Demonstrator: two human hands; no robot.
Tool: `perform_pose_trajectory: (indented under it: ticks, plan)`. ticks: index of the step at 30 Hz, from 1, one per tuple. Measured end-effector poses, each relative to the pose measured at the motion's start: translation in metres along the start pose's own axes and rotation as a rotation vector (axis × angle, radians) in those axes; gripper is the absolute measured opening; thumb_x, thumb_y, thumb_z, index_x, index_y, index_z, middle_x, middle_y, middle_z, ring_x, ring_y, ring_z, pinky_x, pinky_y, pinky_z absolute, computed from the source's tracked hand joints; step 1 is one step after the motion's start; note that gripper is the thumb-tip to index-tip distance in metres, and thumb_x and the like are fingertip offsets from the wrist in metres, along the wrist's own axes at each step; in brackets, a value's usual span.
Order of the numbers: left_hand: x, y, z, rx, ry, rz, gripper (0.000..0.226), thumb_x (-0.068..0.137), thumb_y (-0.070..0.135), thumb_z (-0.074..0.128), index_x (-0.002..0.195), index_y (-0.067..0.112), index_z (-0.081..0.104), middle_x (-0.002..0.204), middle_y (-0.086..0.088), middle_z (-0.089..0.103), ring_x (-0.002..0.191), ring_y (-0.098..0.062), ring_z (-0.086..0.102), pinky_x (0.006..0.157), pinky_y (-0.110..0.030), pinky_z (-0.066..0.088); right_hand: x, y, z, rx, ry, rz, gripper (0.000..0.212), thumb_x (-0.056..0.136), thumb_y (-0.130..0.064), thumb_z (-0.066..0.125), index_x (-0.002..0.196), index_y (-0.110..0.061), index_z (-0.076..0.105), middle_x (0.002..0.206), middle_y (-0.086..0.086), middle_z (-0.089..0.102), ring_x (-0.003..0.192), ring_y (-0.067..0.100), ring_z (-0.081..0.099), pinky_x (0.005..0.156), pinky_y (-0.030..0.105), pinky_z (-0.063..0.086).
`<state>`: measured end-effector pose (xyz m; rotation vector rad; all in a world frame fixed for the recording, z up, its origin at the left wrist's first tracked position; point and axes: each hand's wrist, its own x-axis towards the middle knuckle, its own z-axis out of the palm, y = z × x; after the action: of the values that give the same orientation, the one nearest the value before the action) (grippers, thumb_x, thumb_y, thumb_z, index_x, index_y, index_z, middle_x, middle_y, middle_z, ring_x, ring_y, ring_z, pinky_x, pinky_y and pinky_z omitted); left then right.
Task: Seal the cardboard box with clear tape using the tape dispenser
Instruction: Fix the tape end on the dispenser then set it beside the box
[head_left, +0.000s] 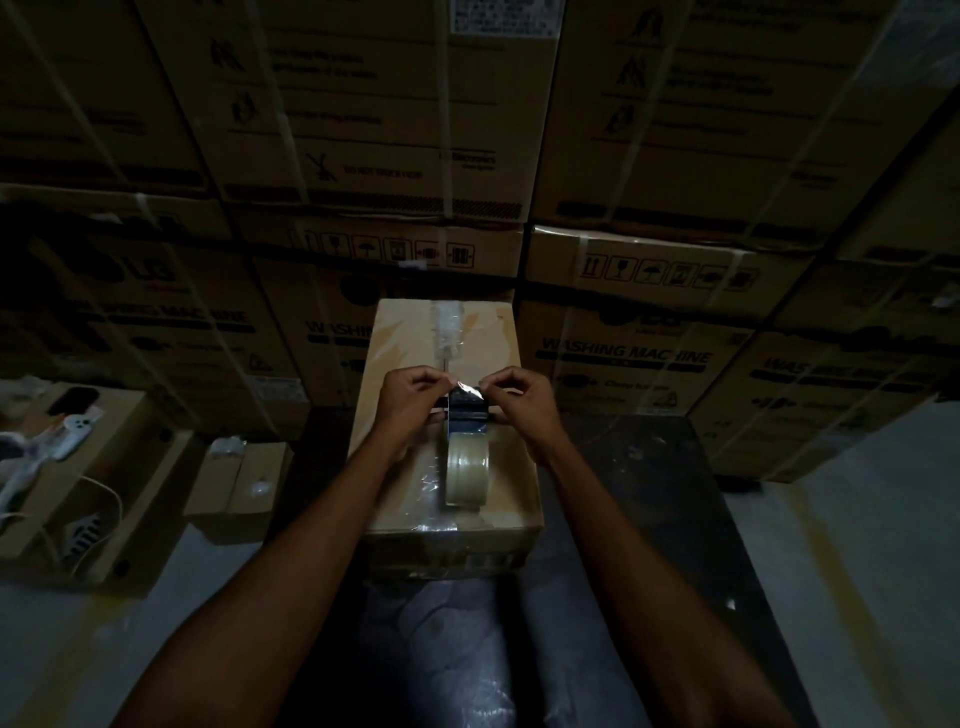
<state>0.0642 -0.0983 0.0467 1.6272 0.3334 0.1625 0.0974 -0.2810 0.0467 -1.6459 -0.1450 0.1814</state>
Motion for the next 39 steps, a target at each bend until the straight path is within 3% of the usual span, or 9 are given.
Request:
perform_pose_trajectory:
  ticks: [3,8,15,19,27,39]
  plan:
    - [0.001,0.000,-0.001,-0.012,-0.027,-0.020,0.014,0.098,0.013,0.073,0.101,0.001,0.080,0.091,-0.005,0.081,0.075,-0.004,0.077,0.060,-0.021,0.060,0.000,0.000,0.002,0.012,0.025,0.010,0.008,0.090,-0.007,0.075,0.083,-0.012,0.074,0.092,0.004,0.076,0.091,0.023,0.074,0.083,0.051,0.065]
    - [0.004,-0.004,-0.007,-0.011,-0.091,0.025,0.013,0.099,0.023,0.073,0.099,0.014,0.083,0.100,-0.003,0.083,0.094,-0.020,0.080,0.076,-0.034,0.066,-0.001,-0.002,0.001,0.065,0.049,0.039,0.004,0.090,-0.002,0.073,0.088,-0.004,0.072,0.095,0.004,0.073,0.091,0.019,0.072,0.082,0.045,0.066]
    - [0.007,-0.010,-0.004,0.004,-0.070,0.102,0.008,0.094,0.015,0.079,0.097,0.020,0.084,0.095,-0.001,0.084,0.090,-0.020,0.080,0.079,-0.040,0.067,0.004,-0.003,0.007,0.095,0.105,0.029,0.013,0.086,0.005,0.074,0.087,-0.008,0.073,0.098,0.003,0.073,0.096,0.018,0.072,0.081,0.040,0.066]
    - [0.009,-0.009,-0.003,-0.006,-0.058,0.099,0.012,0.092,0.014,0.080,0.094,0.025,0.084,0.094,0.001,0.084,0.091,-0.023,0.080,0.080,-0.040,0.067,0.003,-0.003,0.007,0.146,0.097,0.056,0.014,0.086,0.003,0.075,0.096,-0.008,0.074,0.099,0.007,0.073,0.096,0.019,0.072,0.080,0.037,0.065]
    - [0.008,-0.008,0.000,-0.036,-0.022,0.050,0.007,0.093,0.013,0.079,0.094,0.019,0.083,0.091,0.002,0.084,0.091,-0.020,0.080,0.077,-0.038,0.067,0.001,-0.001,0.000,0.210,0.014,0.107,0.023,0.089,-0.008,0.078,0.111,-0.010,0.076,0.110,0.008,0.075,0.112,0.029,0.073,0.090,0.047,0.064]
    - [0.010,-0.003,0.003,-0.039,-0.049,-0.003,0.012,0.098,0.023,0.073,0.103,0.017,0.082,0.097,0.003,0.085,0.095,-0.023,0.080,0.080,-0.043,0.065,0.004,-0.003,0.007,0.139,0.102,0.069,0.015,0.089,0.002,0.072,0.094,-0.012,0.075,0.101,0.004,0.075,0.095,0.015,0.073,0.083,0.041,0.066]
